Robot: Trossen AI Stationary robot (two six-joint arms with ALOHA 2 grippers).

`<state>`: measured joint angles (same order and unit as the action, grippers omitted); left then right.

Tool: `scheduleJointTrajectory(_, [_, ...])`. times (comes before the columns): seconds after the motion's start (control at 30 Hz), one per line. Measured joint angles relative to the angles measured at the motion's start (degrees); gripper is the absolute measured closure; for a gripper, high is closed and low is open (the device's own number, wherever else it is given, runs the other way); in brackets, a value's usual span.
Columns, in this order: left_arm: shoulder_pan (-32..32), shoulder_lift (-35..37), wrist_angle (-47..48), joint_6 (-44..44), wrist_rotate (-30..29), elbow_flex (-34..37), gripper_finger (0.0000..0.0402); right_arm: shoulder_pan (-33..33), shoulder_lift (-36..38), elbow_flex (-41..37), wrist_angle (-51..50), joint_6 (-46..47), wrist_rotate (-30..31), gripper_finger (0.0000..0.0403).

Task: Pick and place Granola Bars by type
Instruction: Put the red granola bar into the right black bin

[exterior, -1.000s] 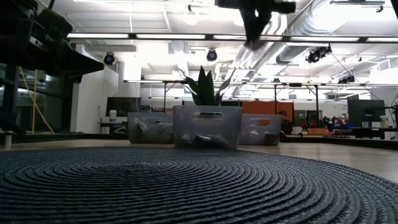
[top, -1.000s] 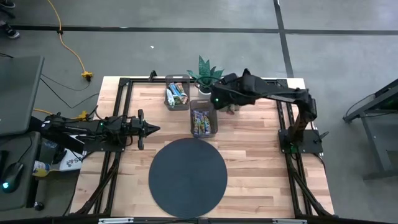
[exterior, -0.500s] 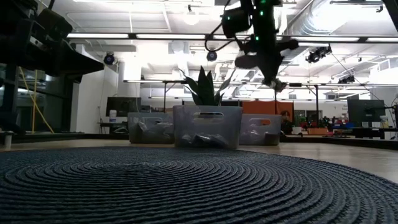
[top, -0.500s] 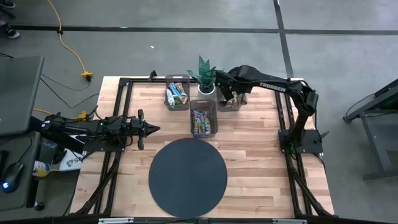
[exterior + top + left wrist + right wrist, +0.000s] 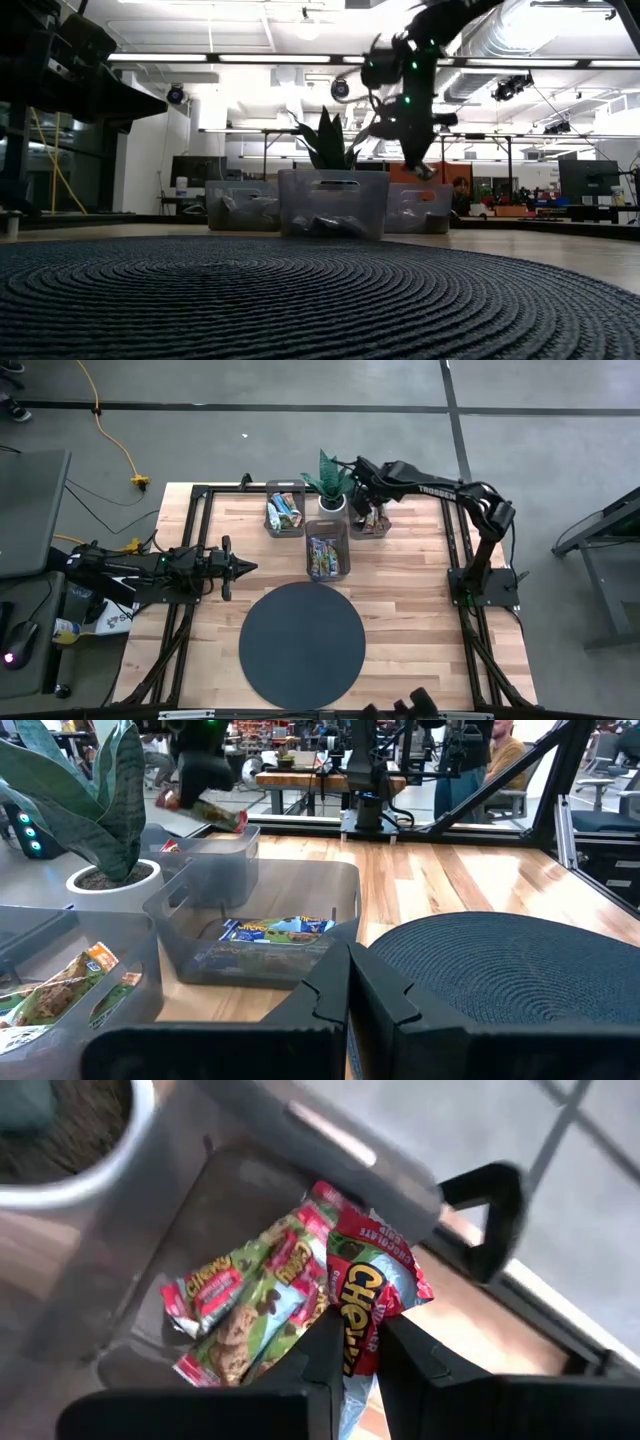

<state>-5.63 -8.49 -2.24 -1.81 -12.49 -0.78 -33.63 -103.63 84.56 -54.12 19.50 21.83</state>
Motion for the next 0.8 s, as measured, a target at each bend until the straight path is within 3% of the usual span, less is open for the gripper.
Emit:
scheduleJointTrajectory(0.4, [0.00, -0.01, 0.01, -0.01, 0.00, -0.01, 0.0400, -5.85, 0.00, -7.78, 11.26, -1.11, -12.20, 0.0363])
scheduleJointTrajectory(0.63, [-0.01, -0.01, 0.00, -0.01, 0.00, 0.00, 0.0400, -6.53, 0.00, -7.89, 11.60, -2.09, -13.43, 0.0359])
scheduleJointTrajectory(0.8, [0.00, 0.00, 0.00, 0.00, 0.00, 0.00, 0.0400, -6.49, 0.00, -7.89, 11.56, -2.07, -13.84, 0.0331])
